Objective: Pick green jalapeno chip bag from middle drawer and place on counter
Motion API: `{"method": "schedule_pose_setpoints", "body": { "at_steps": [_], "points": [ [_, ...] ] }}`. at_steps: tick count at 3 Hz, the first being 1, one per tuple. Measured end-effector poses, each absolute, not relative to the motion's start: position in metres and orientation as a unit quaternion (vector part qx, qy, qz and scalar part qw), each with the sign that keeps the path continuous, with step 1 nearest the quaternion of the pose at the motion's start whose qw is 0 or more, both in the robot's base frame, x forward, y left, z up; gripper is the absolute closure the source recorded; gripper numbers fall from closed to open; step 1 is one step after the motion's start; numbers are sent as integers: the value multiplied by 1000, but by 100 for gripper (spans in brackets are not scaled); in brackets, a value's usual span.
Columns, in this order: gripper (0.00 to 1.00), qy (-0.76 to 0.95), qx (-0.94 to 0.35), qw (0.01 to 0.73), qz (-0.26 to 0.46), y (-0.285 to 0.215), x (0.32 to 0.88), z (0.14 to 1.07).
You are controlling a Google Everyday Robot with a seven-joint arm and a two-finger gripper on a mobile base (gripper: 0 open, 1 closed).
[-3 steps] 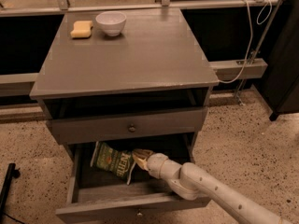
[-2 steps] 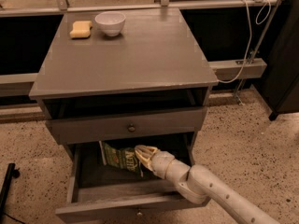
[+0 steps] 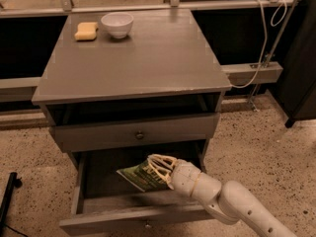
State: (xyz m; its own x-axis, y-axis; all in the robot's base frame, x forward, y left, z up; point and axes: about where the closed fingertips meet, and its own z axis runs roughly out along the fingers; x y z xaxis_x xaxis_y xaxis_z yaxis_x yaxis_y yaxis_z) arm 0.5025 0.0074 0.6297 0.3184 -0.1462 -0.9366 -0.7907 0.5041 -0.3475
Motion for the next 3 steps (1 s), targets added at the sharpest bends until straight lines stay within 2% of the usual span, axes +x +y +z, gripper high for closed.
{"method": "schedule_pose_setpoints", "body": {
  "at_steps": [1, 3],
  "points": [
    [100, 507, -469, 693, 205, -4, 478, 676],
    [100, 485, -508, 697, 144, -62, 454, 792]
  ]
}}
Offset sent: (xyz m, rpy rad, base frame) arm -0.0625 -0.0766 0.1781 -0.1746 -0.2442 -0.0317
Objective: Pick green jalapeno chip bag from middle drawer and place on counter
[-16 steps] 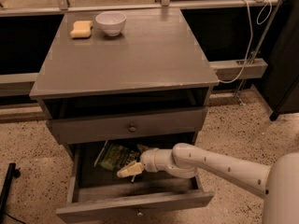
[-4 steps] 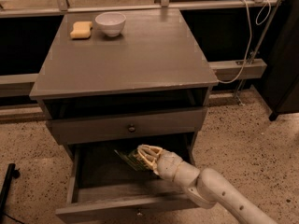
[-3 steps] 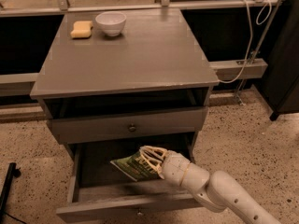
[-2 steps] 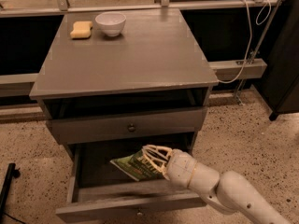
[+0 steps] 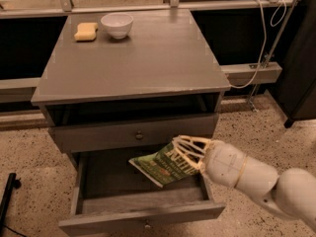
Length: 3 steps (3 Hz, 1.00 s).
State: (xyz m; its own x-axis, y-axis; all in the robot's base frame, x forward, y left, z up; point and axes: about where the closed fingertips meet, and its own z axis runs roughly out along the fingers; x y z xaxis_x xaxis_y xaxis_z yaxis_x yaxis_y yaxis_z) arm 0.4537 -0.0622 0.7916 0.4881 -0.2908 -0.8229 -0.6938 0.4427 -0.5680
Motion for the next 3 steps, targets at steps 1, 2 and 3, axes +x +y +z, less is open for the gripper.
{"method": "schedule_pose_setpoints", "body": {
  "at_steps": [1, 2, 3],
  "points": [
    [100, 486, -529, 686, 113, -89, 462, 853],
    [100, 503, -546, 665, 84, -111, 487, 911],
    [100, 525, -562, 637, 55, -117, 526, 969]
  ]
}}
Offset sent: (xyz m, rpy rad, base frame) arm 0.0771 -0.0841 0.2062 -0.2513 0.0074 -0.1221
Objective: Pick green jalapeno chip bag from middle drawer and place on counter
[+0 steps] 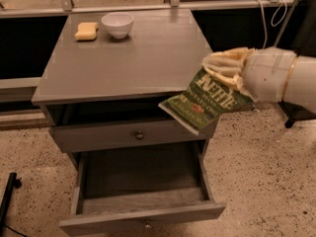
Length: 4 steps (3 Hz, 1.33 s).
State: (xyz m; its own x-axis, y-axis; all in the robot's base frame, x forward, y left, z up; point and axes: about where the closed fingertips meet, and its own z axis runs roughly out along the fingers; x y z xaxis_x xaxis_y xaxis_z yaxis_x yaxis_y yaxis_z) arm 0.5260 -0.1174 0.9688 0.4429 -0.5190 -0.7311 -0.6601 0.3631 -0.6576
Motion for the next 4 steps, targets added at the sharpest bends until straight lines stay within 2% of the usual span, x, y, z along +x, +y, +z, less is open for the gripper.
{"method": "schedule_pose_setpoints", "body": {
  "at_steps": [2, 3, 4],
  "points": [
    [100, 564, -570, 598, 7, -121, 601, 1061],
    [100, 556, -583, 592, 11, -87, 632, 1093],
    [100, 533, -608, 587, 36, -26, 659, 1105]
  ]
}}
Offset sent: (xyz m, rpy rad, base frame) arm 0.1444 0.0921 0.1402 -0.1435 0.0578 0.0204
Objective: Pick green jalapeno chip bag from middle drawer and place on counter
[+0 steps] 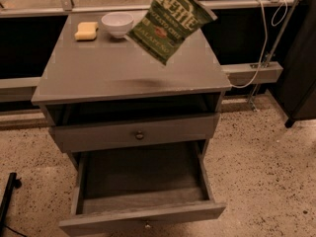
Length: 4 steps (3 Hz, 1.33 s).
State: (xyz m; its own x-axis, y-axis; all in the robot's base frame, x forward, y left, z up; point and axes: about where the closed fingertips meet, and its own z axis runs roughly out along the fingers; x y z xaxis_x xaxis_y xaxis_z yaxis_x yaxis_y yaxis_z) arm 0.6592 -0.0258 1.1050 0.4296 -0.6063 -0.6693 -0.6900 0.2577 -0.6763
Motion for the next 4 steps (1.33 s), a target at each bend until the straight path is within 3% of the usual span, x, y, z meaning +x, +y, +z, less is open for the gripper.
{"method": "schedule_pose_setpoints", "body": {
  "at_steps": [1, 2, 3, 4],
  "points": [
    [100, 505, -635, 580, 76, 59, 682, 1095],
    [100, 512, -640, 565, 96, 106, 708, 1061],
    [100, 551, -624, 543, 111, 112, 737, 1011],
    [83, 555, -622, 540, 115, 112, 739, 1005]
  ]
}}
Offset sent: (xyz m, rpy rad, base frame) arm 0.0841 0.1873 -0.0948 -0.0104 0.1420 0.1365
